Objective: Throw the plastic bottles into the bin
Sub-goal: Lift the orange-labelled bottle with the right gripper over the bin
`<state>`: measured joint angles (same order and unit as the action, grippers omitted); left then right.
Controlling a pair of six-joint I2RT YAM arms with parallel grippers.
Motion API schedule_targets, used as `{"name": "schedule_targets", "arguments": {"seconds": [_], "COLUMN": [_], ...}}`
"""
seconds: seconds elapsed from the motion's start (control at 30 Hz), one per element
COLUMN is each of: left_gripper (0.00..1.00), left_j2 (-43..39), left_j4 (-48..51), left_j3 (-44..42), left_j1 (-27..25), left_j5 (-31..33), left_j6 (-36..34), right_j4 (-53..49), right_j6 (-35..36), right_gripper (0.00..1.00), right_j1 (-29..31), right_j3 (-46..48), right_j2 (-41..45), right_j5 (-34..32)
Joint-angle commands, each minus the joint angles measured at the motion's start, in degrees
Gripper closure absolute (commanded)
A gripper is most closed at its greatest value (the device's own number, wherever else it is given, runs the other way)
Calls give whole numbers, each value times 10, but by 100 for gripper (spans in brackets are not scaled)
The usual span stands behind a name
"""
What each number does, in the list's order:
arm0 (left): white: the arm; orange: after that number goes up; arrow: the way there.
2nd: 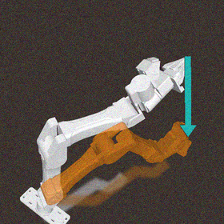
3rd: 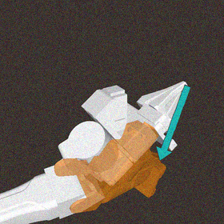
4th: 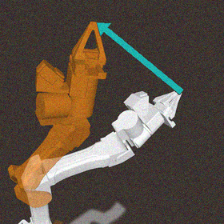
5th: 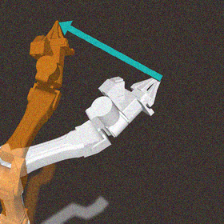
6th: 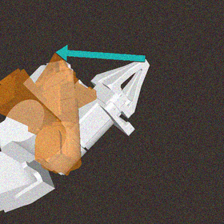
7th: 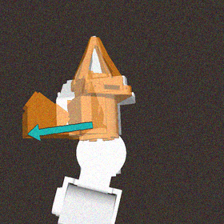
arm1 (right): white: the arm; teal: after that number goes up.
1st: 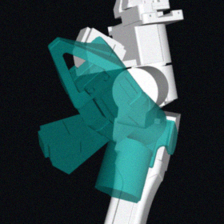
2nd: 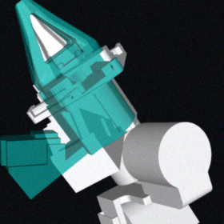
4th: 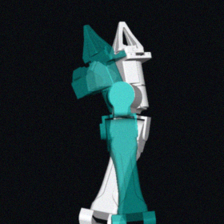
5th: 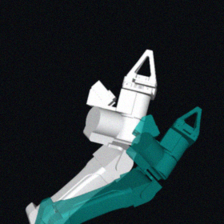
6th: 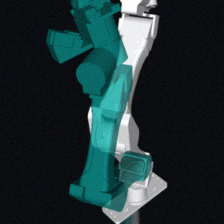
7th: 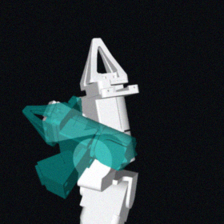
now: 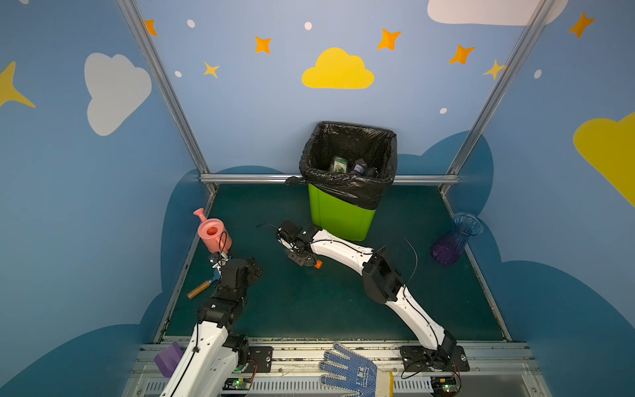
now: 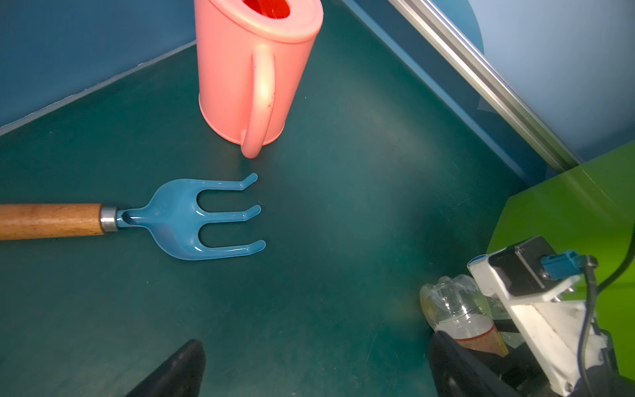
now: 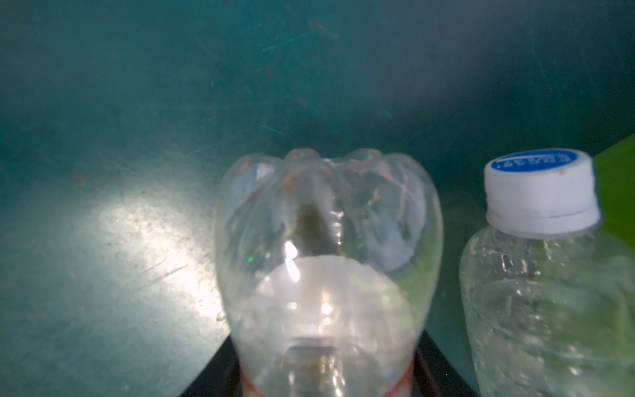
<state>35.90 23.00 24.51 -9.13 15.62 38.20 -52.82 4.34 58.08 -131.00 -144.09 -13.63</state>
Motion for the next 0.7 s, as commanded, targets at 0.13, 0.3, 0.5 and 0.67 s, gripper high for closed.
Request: {"name": "schedule_targets", "arguments": {"seconds": [0.13,0.3,0.5,0.67], "left_gripper": [0,0,0,0], "left_j2": [-1,20,83,166], "left_j4": [-11,-34,-67,-112], "left_j3": [-25,-39,-27,-8], "left_j1": [2,2,2,1], "left_j5": [-7,-33,-68,-111], "left_j6": [14,27,38,45], "right_j4": [43,124,355,491], "right_j6": [-17,5,117,214], "right_gripper": [53,53,54,55], "right_j1": [-11,-18,5,27], "right_j3": [49,125,275,339], "right_j2": [150,307,578,768], "right_j5": [23,-10,-80,-48]}}
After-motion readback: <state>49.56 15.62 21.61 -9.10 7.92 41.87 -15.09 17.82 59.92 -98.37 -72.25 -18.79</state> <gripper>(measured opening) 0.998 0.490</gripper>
